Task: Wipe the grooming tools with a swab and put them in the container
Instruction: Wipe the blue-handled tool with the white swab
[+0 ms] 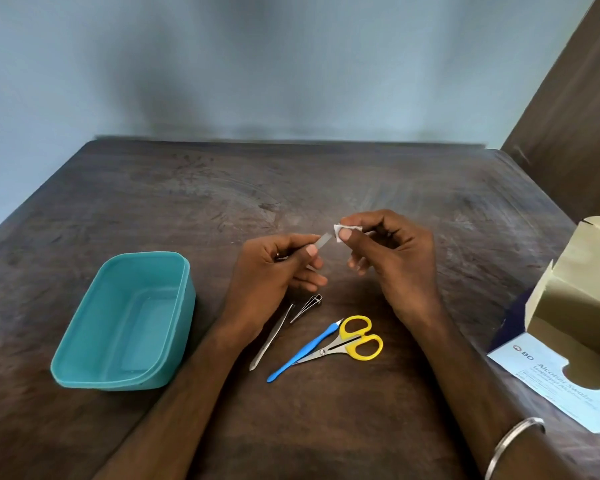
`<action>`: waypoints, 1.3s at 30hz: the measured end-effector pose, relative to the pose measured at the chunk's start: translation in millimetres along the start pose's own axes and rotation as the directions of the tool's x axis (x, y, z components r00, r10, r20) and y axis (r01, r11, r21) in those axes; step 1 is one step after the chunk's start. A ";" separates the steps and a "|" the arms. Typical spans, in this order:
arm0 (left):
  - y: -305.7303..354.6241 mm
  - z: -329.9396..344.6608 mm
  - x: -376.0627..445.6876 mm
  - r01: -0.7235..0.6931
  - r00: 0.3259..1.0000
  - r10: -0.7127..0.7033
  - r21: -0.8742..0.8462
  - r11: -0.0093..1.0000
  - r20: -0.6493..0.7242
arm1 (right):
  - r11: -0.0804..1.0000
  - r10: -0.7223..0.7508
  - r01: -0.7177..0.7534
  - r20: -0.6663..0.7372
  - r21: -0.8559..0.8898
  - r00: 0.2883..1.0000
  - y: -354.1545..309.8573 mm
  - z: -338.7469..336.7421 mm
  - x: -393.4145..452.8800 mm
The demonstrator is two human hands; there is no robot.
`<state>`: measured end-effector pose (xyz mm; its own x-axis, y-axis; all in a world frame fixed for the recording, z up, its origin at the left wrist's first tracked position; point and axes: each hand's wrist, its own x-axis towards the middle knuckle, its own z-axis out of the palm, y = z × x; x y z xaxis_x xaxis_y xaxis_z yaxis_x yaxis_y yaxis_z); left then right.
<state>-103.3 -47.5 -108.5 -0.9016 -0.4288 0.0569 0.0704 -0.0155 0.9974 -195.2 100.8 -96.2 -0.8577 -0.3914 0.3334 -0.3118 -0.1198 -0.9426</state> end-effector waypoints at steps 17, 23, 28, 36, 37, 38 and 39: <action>2.9 -2.8 -1.7 0.071 0.993 -0.059 -0.119 0.990 0.101 | 0.995 0.015 -0.004 0.107 -0.096 0.994 1.0 2.8 -3.5; 4.5 -3.5 -1.9 0.070 0.993 -0.057 -0.126 0.990 0.105 | 0.992 0.026 -0.003 0.182 -0.126 0.983 0.7 5.2 -5.5; 6.3 -2.6 -2.4 0.093 0.992 -0.079 -0.147 0.985 0.094 | 0.997 0.010 -0.004 0.069 -0.078 0.998 -0.2 1.6 -2.6; 3.6 -4.9 -0.5 0.085 0.992 -0.073 -0.122 0.989 0.098 | 0.995 0.029 -0.014 0.156 -0.096 0.987 -1.0 3.4 -5.7; 3.8 -5.0 -0.5 0.093 0.992 -0.080 -0.131 0.987 0.097 | 0.996 0.027 -0.016 0.120 -0.091 0.992 -0.9 2.8 -4.7; 4.2 -4.7 -0.5 0.100 0.991 -0.086 -0.139 0.985 0.098 | 0.997 0.025 -0.019 0.076 -0.081 0.997 -0.9 1.7 -3.6; 4.6 -4.3 -0.9 0.102 0.991 -0.088 -0.144 0.984 0.100 | 0.998 0.026 -0.024 0.034 -0.066 0.999 -0.8 0.7 -2.0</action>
<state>-100.4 -51.1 -104.2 -0.9425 -0.3332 -0.0272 0.0385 -0.1890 0.9812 -193.0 101.1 -96.1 -0.8511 -0.4251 0.3080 -0.3175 -0.0504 -0.9469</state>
